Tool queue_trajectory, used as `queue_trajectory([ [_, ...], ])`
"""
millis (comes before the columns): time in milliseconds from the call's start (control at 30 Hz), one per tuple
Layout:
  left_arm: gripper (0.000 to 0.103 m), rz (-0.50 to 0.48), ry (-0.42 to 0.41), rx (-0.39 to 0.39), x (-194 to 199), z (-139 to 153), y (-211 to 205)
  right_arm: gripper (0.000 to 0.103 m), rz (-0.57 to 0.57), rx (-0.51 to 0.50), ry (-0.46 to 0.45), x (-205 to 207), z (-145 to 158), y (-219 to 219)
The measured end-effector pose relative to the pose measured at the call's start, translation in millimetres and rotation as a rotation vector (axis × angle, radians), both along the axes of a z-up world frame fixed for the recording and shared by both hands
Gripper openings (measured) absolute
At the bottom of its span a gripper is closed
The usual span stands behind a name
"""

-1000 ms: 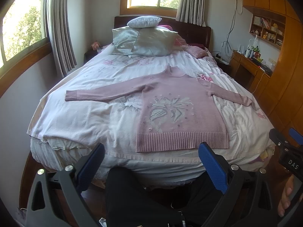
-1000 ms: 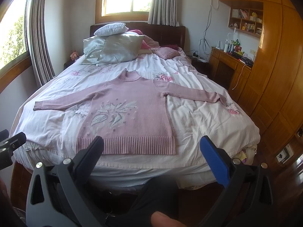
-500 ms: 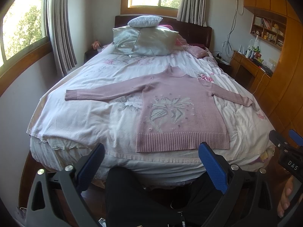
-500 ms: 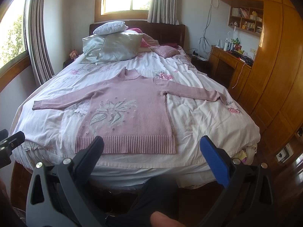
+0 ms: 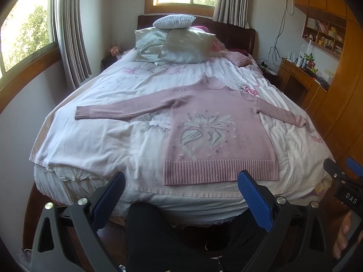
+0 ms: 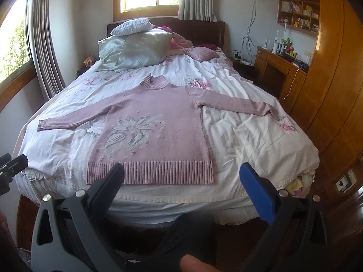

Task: Fold small clothes
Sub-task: 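Grasp the cuff of one pink sweater sleeve with the right gripper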

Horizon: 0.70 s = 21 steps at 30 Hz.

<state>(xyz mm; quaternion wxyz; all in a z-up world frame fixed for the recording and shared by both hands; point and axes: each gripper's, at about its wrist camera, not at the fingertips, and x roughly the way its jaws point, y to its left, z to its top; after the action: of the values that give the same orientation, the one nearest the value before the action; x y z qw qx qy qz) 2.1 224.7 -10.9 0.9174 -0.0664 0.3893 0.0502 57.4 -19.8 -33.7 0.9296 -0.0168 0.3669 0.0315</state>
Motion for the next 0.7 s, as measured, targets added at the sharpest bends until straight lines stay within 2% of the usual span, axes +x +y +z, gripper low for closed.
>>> queue_trajectory([
  [67, 0.099, -0.034, -0.046, -0.055, 8, -6, 2, 0.1, 0.026, 0.058, 0.014, 17, -9, -12],
  [133, 0.099, -0.176, -0.128, -0.139, 15, -12, -1, 0.1, 0.046, 0.128, 0.036, 38, -21, -28],
  [167, 0.099, -0.236, -0.144, -0.167, 20, -15, -3, 0.1, 0.048, 0.16, 0.065, 52, -28, -37],
  [267, 0.099, -0.288, -0.127, -0.183, 44, -23, -16, 0.1, -0.004, 0.232, 0.156, 101, -51, -73],
  [400, 0.099, -0.339, -0.135, -0.221, 69, -24, -33, 0.1, -0.137, 0.38, 0.214, 159, -83, -147],
  [433, 0.099, -0.35, -0.142, -0.222, 74, -24, -36, 0.096, -0.176, 0.424, 0.226, 173, -91, -168],
  [500, 0.099, -0.368, -0.157, -0.207, 83, -24, -46, 0.076, -0.247, 0.568, 0.256, 204, -111, -214],
  [533, 0.099, -0.383, -0.167, -0.207, 87, -24, -50, 0.063, -0.288, 0.637, 0.277, 218, -122, -235],
  [633, 0.099, -0.417, -0.188, -0.233, 97, -26, -60, 0.062, -0.44, 0.912, 0.276, 254, -158, -310],
  [700, 0.099, -0.424, -0.167, -0.244, 108, -34, -63, 0.062, -0.53, 1.038, 0.243, 276, -178, -355],
])
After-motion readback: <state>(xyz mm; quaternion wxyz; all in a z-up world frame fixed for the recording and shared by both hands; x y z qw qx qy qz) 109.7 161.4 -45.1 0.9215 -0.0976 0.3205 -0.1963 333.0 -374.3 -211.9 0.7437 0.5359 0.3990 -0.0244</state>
